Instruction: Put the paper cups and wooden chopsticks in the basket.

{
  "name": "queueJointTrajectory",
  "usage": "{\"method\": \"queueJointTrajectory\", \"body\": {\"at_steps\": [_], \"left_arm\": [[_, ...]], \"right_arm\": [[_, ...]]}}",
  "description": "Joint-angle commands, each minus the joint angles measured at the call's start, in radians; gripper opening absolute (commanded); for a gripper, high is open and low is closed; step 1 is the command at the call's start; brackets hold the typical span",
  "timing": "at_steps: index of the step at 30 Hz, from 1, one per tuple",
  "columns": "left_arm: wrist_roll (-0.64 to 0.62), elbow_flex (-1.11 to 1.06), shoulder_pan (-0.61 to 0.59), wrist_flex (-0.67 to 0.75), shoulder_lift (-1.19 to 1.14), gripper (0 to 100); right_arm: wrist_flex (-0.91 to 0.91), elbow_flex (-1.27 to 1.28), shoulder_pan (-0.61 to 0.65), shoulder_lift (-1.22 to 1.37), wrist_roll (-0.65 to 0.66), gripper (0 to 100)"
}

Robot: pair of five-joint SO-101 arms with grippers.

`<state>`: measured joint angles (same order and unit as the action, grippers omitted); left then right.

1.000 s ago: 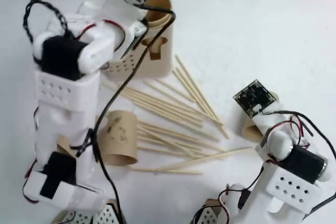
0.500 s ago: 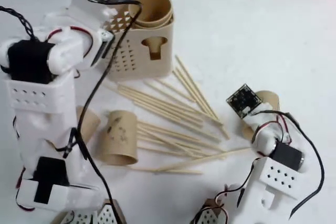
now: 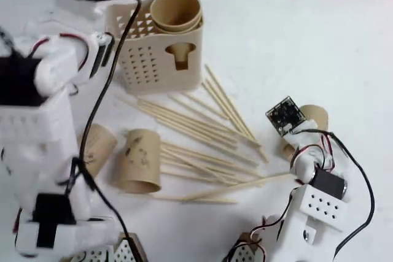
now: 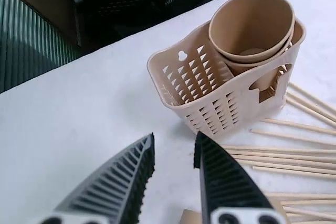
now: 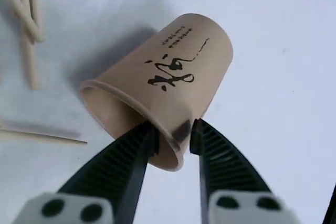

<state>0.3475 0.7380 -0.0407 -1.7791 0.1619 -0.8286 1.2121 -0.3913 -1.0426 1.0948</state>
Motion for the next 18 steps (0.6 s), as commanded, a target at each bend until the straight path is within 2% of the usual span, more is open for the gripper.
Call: {"method": "queueJointTrajectory", "body": {"at_steps": [1,4,8,18], "left_arm": [[-0.014,-0.094,-0.005,0.002,0.157,14],[-0.012,-0.224,-0.012,0.014,0.271,14],[-0.011,-0.430,-0.050,0.069,0.424,14],[-0.012,-1.046,-0.236,0.387,0.839,14]], "right_arm": [[0.016,-0.008,0.008,-0.002,-0.009,8.2],[0.019,-0.018,0.008,-0.012,-0.014,1.5],[0.013,-0.069,0.002,-0.012,-0.068,1.9],[-0.157,-0.356,0.008,-0.004,-0.247,1.9]]}}
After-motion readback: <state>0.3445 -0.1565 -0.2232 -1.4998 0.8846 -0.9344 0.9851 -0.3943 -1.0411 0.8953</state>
